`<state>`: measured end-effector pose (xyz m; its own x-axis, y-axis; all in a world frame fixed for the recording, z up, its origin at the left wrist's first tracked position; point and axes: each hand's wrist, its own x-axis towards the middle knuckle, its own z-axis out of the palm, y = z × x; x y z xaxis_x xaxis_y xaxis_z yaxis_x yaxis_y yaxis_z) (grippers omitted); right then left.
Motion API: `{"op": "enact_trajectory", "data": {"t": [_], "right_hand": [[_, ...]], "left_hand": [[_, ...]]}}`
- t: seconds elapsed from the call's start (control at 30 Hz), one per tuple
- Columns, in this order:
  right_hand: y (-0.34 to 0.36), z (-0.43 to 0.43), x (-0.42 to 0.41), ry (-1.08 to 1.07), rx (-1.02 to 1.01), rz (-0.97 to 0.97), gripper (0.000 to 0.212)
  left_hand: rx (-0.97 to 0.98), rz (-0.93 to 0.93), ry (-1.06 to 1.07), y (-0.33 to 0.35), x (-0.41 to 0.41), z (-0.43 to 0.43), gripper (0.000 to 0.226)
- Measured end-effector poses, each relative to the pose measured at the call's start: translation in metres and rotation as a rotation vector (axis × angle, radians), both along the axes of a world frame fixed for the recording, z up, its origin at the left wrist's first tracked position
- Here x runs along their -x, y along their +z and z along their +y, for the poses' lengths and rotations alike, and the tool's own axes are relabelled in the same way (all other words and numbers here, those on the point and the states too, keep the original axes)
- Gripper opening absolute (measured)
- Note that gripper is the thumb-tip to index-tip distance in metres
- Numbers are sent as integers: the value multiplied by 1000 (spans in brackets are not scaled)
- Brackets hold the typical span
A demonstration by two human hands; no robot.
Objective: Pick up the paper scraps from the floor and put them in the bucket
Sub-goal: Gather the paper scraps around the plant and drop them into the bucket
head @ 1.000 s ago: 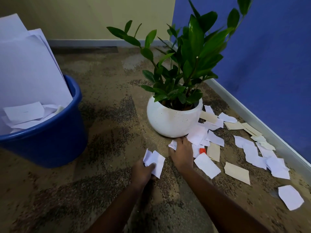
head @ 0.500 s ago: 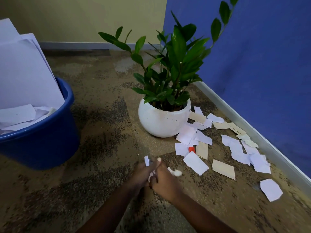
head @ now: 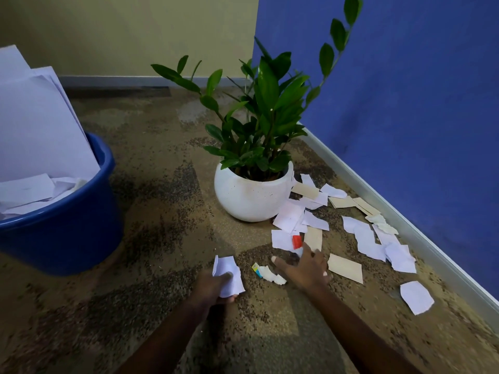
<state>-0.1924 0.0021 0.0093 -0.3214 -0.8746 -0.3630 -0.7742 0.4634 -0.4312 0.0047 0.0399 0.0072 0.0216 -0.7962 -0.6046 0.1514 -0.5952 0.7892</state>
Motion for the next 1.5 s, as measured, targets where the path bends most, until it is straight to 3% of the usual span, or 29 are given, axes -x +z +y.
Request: {"op": "enact_trajectory", "data": {"t": [0.17,0.23,0.37,0.5,0.57,0.7,0.87,0.97,1.07,1.17,1.27,1.4,1.5], "right_hand": [[-7,11,-28,160,-17,35,101],[-9,19,-43,266,4,111,90],[-11,31,-61,467,52,311,58],[-5,34,-55,656,102,318,45],[-2,35,-49,645,135,257,46],[9,42,-43,475,210,-50,33],[15,56,-52,573,299,-142,34],[19,54,-49,573,218,-272,33],[25,42,-40,557,150,-371,23],[25,19,-31,536,217,-253,30],[18,-9,-24,585,276,6,44],[10,-33,-21,556,71,180,60],[4,-37,-25,540,49,214,51]], "left_hand": [[-12,8,13,0,4,2,9],[-9,8,8,3,5,4,8],[-34,-21,-10,6,6,8,31],[-21,-61,-33,5,12,10,35],[-17,-68,-42,6,16,12,34],[-49,10,-66,12,27,14,33],[-62,150,-159,19,38,13,55],[-62,181,-87,21,39,9,46],[-75,158,-3,24,36,4,23],[-93,107,50,27,32,-3,32],[-90,70,71,29,29,-8,39],[-87,12,79,28,22,-9,39],[-82,35,79,27,14,-6,39]]}}
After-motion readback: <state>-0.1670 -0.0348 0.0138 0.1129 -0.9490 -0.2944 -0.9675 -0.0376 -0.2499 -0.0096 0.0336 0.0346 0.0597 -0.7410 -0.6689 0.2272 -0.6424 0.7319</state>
